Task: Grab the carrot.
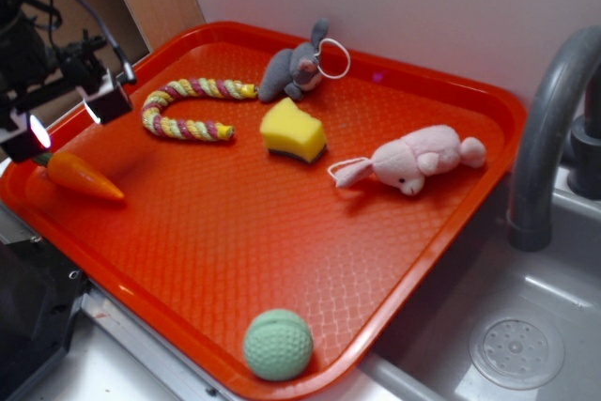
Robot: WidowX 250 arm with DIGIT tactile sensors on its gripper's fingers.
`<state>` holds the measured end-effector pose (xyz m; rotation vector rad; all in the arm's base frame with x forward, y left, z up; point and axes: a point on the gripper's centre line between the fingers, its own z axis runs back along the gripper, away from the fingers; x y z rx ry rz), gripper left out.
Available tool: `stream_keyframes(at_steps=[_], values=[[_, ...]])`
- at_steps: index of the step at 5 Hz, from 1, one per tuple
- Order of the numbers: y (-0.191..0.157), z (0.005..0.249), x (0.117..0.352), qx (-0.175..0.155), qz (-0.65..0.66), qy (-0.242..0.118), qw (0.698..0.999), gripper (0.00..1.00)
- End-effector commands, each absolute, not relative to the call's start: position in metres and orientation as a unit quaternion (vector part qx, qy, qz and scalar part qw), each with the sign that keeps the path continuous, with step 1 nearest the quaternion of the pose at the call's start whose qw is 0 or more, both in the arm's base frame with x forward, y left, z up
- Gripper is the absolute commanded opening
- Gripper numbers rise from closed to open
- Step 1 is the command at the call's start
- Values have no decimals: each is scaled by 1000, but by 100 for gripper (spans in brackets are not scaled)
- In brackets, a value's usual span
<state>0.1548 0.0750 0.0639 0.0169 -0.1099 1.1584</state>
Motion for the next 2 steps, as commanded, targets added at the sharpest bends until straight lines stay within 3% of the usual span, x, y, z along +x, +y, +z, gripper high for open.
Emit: stream_keyframes(at_steps=[1,2], values=[[80,47,133,8,575,-36,817,100],[84,33,143,-4,558,-36,829,100]])
